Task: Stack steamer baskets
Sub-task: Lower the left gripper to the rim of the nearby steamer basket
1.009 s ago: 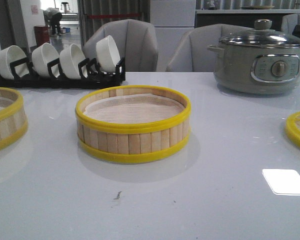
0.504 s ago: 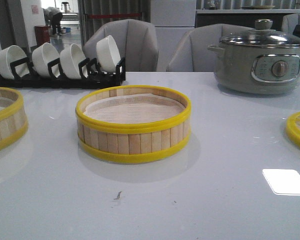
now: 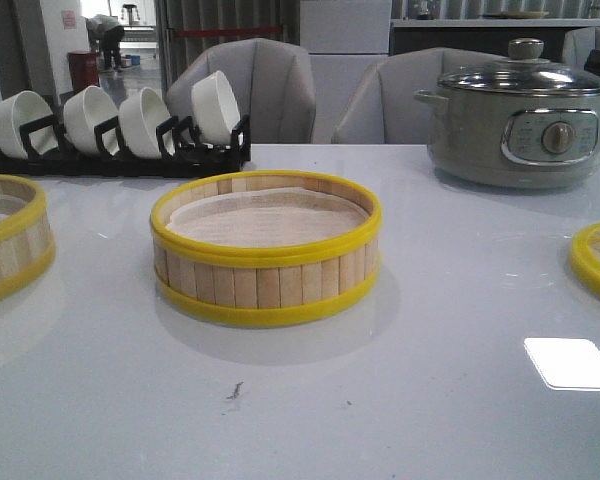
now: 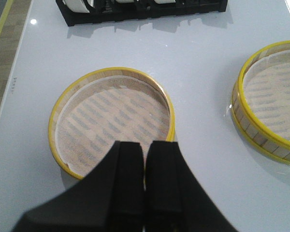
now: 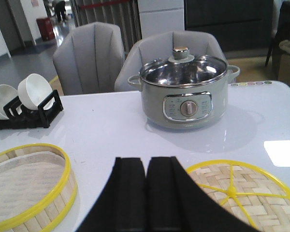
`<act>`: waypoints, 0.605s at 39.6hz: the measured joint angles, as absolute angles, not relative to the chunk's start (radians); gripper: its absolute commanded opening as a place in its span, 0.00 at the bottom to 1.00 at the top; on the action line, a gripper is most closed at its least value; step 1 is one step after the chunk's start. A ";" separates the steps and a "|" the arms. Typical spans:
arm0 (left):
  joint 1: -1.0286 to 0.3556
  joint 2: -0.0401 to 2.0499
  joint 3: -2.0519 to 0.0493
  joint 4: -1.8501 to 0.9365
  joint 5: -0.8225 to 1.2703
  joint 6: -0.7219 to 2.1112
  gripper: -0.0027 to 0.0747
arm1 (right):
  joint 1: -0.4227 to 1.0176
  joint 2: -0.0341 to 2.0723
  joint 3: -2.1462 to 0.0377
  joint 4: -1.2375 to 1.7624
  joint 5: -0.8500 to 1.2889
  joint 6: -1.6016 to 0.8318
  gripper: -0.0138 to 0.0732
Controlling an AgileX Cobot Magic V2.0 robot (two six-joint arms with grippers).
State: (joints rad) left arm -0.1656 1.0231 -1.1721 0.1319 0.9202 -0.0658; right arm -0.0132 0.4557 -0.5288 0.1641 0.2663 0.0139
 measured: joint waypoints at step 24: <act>-0.166 1.023 -1.172 0.143 0.916 -0.066 0.15 | -0.013 1.041 -0.897 0.160 0.418 0.015 0.19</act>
